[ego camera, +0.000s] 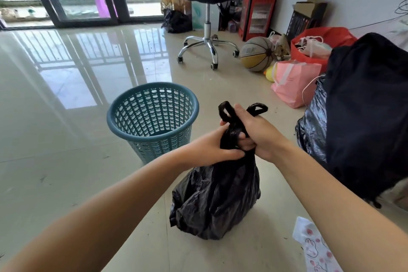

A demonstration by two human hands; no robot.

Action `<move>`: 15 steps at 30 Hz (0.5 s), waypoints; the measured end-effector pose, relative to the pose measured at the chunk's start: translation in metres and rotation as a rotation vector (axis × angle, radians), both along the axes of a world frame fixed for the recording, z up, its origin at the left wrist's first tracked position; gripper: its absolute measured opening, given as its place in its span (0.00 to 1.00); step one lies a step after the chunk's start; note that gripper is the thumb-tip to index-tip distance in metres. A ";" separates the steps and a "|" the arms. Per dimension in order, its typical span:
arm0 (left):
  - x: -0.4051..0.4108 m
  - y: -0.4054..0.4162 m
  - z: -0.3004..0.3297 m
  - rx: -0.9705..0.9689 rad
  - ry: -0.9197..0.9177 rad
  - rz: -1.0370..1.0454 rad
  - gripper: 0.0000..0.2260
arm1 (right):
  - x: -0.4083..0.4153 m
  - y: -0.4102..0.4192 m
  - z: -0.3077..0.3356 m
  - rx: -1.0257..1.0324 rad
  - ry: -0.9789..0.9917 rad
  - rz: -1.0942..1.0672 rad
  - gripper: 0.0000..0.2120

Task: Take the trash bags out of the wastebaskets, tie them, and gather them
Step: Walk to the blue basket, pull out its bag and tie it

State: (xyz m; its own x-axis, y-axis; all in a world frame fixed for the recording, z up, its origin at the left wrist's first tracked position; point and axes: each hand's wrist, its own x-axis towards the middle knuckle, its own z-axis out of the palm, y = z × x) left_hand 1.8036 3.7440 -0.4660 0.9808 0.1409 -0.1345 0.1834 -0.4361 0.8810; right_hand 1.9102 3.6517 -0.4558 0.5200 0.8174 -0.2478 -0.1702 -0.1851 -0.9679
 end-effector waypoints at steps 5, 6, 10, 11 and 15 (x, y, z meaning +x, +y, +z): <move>0.006 0.023 -0.011 -0.185 -0.007 0.337 0.05 | 0.006 -0.015 0.001 0.037 -0.165 0.300 0.16; 0.005 0.027 -0.013 -0.247 0.000 0.344 0.06 | 0.006 -0.017 0.000 0.020 -0.269 0.314 0.10; 0.002 0.028 -0.017 -0.614 0.149 0.171 0.07 | 0.010 -0.014 -0.012 -0.191 -0.655 0.252 0.07; 0.001 0.028 -0.019 -0.715 0.203 0.137 0.11 | 0.010 -0.012 -0.015 -0.209 -0.723 0.205 0.07; 0.002 0.033 -0.027 -0.997 0.265 0.232 0.17 | 0.008 -0.009 -0.022 -0.027 -0.811 0.079 0.06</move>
State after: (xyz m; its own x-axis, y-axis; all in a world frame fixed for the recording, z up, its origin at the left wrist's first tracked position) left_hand 1.8057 3.7773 -0.4935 0.8665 0.0296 -0.4983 0.4081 0.5329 0.7413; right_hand 1.9180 3.6428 -0.4780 0.4875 0.8582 0.1606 0.5959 -0.1926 -0.7796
